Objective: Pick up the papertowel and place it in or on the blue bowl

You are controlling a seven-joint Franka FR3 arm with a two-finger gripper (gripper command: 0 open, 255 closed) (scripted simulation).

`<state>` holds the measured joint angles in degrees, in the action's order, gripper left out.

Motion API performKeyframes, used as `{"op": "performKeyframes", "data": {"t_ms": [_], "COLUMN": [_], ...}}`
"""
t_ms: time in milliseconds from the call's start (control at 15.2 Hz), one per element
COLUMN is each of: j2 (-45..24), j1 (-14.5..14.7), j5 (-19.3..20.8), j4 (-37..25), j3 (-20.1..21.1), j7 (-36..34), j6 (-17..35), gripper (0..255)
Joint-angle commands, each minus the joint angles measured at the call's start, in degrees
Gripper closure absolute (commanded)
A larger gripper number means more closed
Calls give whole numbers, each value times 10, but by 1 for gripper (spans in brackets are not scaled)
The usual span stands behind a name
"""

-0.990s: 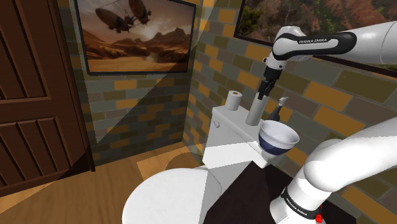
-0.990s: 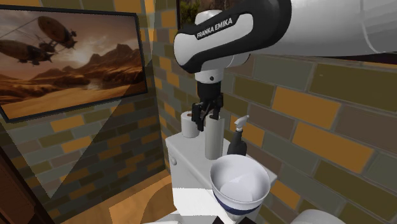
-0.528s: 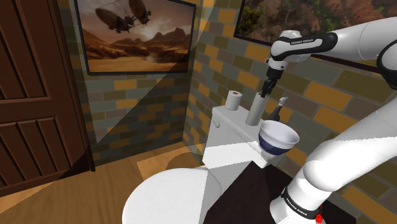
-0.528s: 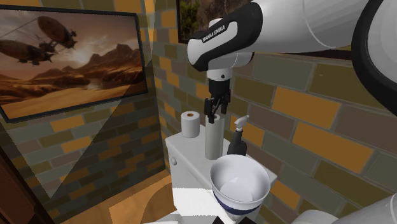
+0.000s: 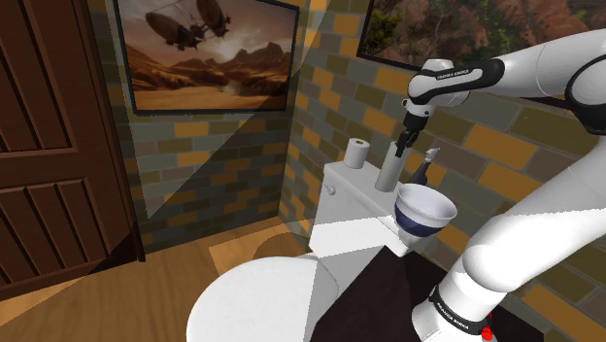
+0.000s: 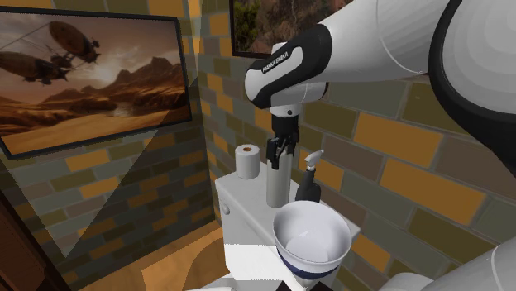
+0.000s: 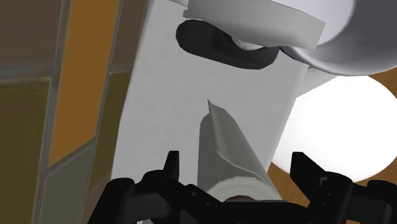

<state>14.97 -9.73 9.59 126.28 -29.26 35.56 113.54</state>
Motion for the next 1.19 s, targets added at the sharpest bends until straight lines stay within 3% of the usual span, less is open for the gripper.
{"op": "performKeyframes", "data": {"t_ms": [0, 330, 396, 1122], "j2": [0, 0, 0, 4], "j1": [0, 0, 0, 0], "j5": [0, 0, 0, 1], "j4": [3, 3, 3, -9], "j3": [-1, -1, -1, 2], "j7": [0, 0, 0, 0], "j6": [4, 4, 4, -12], "gripper": [0, 0, 255, 255]}}
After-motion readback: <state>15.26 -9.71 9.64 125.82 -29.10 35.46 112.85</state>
